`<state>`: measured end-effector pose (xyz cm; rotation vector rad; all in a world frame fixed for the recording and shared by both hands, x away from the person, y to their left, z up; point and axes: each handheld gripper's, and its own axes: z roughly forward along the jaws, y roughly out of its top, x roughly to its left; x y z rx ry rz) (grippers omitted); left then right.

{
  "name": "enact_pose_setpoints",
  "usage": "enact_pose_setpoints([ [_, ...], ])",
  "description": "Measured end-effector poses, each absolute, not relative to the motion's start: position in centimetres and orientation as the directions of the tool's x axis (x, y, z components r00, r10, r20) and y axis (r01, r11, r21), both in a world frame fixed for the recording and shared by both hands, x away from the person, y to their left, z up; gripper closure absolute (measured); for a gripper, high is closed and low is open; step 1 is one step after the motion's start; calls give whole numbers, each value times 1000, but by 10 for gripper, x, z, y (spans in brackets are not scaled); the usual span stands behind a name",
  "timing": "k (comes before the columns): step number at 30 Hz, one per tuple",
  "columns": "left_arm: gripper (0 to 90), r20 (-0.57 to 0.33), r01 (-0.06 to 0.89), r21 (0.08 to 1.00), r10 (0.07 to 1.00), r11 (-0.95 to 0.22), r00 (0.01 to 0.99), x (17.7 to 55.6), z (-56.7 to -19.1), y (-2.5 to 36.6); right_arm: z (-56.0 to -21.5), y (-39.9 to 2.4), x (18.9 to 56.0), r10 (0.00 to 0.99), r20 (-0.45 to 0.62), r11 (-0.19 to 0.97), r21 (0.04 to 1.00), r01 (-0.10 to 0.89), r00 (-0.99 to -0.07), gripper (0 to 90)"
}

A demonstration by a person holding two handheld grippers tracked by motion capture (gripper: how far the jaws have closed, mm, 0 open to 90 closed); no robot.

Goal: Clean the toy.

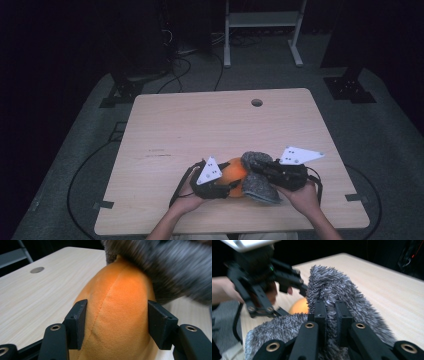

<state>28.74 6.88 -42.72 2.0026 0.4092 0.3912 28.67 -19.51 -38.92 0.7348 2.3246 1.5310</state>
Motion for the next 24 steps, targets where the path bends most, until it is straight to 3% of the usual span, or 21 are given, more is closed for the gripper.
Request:
enact_pose_setpoints([
  [5,174,32,157,904,429,-397,903,294,-428,75,-397,-198,285,544,43,351,896,273,-838,814],
  [7,143,0,194,897,439,-396,899,299,-432,79,-398,-202,287,543,55,349,893,285,-838,814],
  [9,148,-22,209,896,432,-391,902,301,-438,79,-401,-206,289,541,67,344,892,293,-838,814],
  [13,300,46,146,901,425,-408,904,295,-438,73,-407,-220,298,568,87,333,885,325,-818,814],
  [18,339,60,141,897,431,-419,900,293,-437,70,-407,-232,301,614,104,310,879,361,-782,814],
  [21,326,64,133,893,413,-430,908,293,-438,73,-401,-224,297,598,73,331,885,329,-798,814],
  [24,211,30,143,904,393,-403,919,298,-438,79,-407,-225,299,573,107,316,886,339,-813,814],
])
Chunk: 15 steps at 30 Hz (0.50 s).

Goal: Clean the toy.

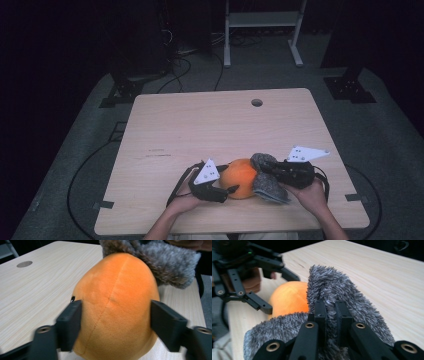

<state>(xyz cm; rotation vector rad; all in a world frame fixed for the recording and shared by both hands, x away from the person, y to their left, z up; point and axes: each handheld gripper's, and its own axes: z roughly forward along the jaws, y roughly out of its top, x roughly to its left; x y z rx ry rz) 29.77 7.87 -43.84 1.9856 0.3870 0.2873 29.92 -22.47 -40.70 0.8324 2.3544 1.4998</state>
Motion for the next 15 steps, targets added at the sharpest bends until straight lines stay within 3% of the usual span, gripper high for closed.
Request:
enact_pose_setpoints([
  [4,112,11,159,893,374,-422,928,304,-439,77,-411,-230,302,564,140,303,882,362,-814,815],
  [7,103,24,156,874,360,-461,933,305,-446,72,-413,-233,304,567,144,306,878,369,-811,815],
  [11,260,74,126,881,396,-455,915,299,-446,70,-418,-239,309,587,169,288,871,399,-792,814],
  [15,332,103,111,882,417,-457,903,296,-442,69,-416,-245,308,616,153,294,866,405,-773,814],
])
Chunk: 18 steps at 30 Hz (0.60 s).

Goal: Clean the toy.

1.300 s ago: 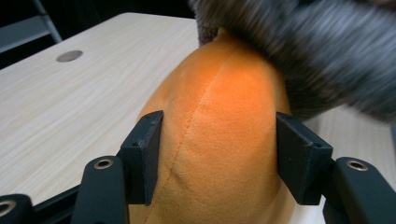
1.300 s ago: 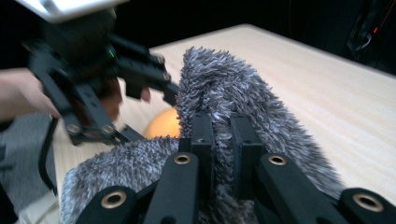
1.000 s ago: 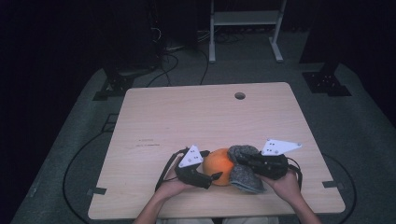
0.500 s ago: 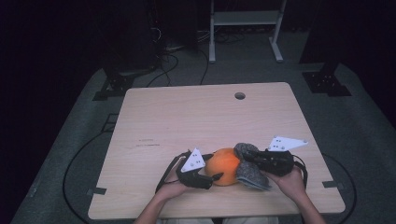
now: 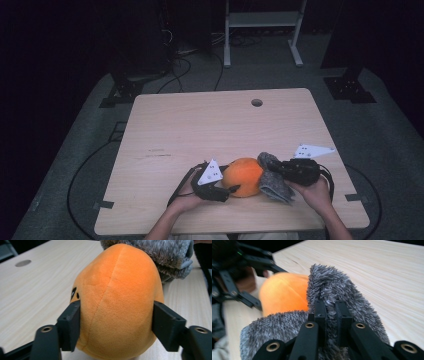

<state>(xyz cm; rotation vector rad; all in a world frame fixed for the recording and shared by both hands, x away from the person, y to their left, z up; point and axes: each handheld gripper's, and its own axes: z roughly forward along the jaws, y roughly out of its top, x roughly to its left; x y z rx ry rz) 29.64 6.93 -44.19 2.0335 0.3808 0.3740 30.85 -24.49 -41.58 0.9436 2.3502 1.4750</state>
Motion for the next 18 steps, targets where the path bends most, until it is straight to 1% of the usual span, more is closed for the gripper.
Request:
enact_pose_setpoints([
  [2,360,126,83,893,423,-442,897,293,-435,71,-408,-245,304,618,148,276,879,389,-772,815],
  [4,374,170,44,890,421,-453,891,290,-425,73,-396,-241,297,590,137,258,902,347,-795,815],
  [6,378,194,40,876,427,-481,883,289,-423,74,-387,-233,293,551,146,231,919,318,-822,815],
  [7,380,197,43,870,427,-491,883,289,-424,75,-386,-227,292,538,142,238,920,312,-831,815],
  [9,385,169,62,879,429,-473,887,289,-426,78,-390,-217,294,535,119,279,909,309,-836,815],
  [12,381,154,70,876,416,-476,896,290,-427,79,-409,-214,302,539,159,295,884,362,-827,815],
  [13,365,147,69,879,404,-472,903,290,-427,79,-414,-216,304,536,180,286,881,378,-825,816],
  [14,325,127,76,884,392,-461,911,290,-427,79,-416,-218,305,534,199,277,877,392,-822,816],
  [16,207,68,98,906,370,-412,927,295,-426,85,-416,-219,304,539,181,296,874,386,-823,816],
  [18,127,59,119,909,407,-399,912,301,-427,91,-418,-219,302,525,186,301,873,385,-831,816],
])
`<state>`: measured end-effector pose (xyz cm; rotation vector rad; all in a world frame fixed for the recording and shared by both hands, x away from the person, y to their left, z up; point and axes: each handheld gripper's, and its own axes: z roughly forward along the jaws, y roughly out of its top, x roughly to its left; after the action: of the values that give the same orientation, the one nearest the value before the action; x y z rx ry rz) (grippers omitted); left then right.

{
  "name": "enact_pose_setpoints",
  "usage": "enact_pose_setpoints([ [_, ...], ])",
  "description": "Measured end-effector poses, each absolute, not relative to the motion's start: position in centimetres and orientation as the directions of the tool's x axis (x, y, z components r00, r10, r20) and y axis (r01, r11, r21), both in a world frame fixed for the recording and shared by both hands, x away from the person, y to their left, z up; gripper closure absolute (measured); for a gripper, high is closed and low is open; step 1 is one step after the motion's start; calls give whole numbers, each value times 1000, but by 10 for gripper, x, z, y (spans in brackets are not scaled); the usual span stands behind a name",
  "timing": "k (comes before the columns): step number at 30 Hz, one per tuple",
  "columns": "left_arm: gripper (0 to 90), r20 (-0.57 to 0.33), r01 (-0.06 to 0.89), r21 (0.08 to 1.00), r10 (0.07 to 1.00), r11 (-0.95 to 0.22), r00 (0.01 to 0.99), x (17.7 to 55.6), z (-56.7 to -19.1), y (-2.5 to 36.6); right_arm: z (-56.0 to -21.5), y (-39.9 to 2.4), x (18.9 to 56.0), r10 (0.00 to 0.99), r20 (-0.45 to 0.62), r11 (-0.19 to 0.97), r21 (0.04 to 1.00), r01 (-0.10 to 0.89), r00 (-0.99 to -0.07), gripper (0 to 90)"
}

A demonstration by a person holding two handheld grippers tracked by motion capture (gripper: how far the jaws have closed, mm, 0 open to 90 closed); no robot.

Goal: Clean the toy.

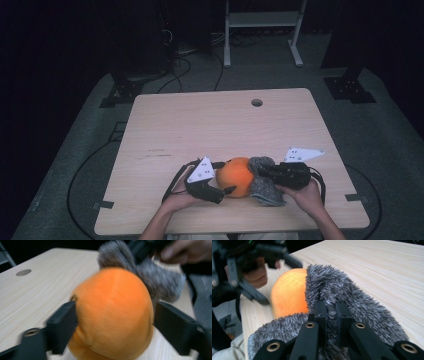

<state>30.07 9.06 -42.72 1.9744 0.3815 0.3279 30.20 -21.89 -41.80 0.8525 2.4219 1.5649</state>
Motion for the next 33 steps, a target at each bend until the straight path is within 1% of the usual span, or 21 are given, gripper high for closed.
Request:
enact_pose_setpoints([
  [1,95,36,146,904,409,-403,912,304,-429,92,-418,-219,302,519,181,309,871,381,-836,816],
  [2,83,12,169,894,399,-415,917,307,-433,92,-418,-218,302,517,176,313,872,377,-837,816],
  [3,84,8,176,885,390,-432,921,309,-435,91,-418,-218,302,517,178,313,871,378,-837,815],
  [4,116,2,171,881,366,-440,930,309,-437,91,-418,-219,302,516,177,314,871,378,-838,815],
  [5,185,16,153,888,361,-434,932,307,-438,91,-419,-219,302,518,175,315,871,377,-837,815],
  [6,229,18,148,895,364,-422,931,306,-439,91,-419,-221,303,521,171,318,870,376,-836,815],
  [9,288,35,134,896,366,-424,930,303,-439,90,-423,-230,308,560,172,317,860,401,-811,815],
  [11,317,49,124,898,375,-423,926,301,-438,88,-426,-236,311,578,192,303,852,427,-793,816],
  [13,349,63,113,901,384,-419,921,299,-437,87,-424,-239,310,605,167,315,847,427,-778,815],
  [15,376,77,103,902,391,-420,917,298,-433,86,-417,-241,309,601,185,278,864,420,-778,815],
  [18,394,102,90,898,403,-431,909,296,-430,80,-401,-235,302,555,204,225,897,381,-807,816],
  [19,398,106,86,898,402,-432,909,295,-430,78,-396,-230,299,536,197,226,904,364,-821,816],
  [22,401,118,75,899,404,-431,907,291,-427,75,-393,-211,293,503,145,281,904,321,-852,815],
  [24,403,114,76,903,405,-424,907,290,-425,76,-398,-206,293,512,123,306,898,315,-850,815],
  [30,408,91,99,913,434,-396,896,293,-418,84,-413,-221,303,596,130,318,868,381,-792,815],
  [33,409,93,110,905,443,-412,892,293,-417,82,-400,-218,296,569,146,265,899,348,-810,815],
])
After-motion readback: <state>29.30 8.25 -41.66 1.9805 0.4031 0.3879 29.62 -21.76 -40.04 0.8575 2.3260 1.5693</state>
